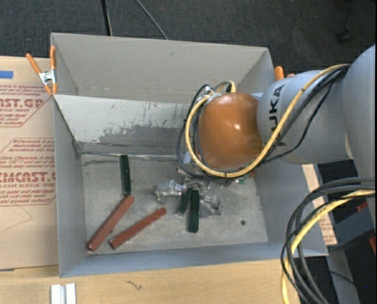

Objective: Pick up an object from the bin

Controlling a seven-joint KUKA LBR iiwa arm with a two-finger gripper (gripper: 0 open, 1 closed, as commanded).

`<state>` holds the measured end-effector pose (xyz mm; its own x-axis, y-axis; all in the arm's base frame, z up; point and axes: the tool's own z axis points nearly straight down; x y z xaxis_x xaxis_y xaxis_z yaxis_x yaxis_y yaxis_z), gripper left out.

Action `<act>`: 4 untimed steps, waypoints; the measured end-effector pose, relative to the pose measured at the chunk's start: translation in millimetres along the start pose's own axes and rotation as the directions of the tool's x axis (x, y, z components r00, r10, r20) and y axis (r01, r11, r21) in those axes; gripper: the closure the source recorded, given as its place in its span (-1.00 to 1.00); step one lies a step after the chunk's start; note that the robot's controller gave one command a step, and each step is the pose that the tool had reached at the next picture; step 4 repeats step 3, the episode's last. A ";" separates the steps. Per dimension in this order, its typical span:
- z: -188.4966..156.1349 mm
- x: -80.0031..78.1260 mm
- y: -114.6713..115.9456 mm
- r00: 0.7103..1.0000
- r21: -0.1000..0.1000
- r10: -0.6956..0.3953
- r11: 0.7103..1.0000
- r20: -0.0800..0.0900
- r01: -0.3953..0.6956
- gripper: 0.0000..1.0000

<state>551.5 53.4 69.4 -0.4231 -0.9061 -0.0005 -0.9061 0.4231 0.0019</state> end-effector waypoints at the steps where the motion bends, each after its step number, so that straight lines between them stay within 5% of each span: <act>1: 0.2 7.0 11.7 0.960 0.000 -0.280 0.960 0.001 0.280 -1.00; 2: 0.0 6.8 11.5 0.960 0.000 -0.279 0.960 0.002 0.279 1.00; 3: -124.7 4.5 10.9 0.961 0.009 -0.277 0.961 0.003 0.277 1.00; 4: -124.7 4.5 10.9 0.961 0.009 -0.277 0.961 0.003 0.277 1.00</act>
Offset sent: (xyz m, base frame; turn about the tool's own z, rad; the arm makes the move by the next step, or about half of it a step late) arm -0.0129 -0.0028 0.0006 -0.2847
